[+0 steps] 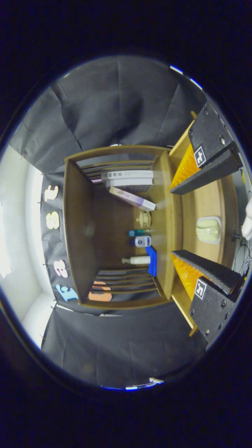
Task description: Pull open the drawer, take out the items inside it, and place them on the countertop above the cabinet.
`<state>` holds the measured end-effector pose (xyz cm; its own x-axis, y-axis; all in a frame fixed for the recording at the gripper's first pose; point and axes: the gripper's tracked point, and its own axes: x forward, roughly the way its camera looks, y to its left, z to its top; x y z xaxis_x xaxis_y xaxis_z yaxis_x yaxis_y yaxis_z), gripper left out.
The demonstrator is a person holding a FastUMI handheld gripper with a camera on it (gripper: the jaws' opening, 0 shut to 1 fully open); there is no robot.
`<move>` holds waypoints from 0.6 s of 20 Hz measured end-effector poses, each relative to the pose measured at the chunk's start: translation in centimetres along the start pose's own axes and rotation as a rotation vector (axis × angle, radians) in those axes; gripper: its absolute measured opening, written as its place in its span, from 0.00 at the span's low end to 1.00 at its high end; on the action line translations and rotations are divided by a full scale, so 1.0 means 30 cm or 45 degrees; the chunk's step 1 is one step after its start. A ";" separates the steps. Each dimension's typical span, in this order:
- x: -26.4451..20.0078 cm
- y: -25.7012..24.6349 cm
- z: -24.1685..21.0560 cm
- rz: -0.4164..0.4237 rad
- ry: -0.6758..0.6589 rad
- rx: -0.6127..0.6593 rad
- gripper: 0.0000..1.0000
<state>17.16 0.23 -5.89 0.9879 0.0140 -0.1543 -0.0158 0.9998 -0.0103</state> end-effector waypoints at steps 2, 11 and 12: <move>0.064 -0.016 0.034 -0.034 0.049 -0.042 1.00; 0.334 0.110 -0.059 0.093 0.458 -0.031 1.00; 0.345 0.115 -0.097 0.097 0.530 -0.045 1.00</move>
<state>26.87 3.77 -10.41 0.8374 0.0741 -0.5416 -0.0985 0.9950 -0.0162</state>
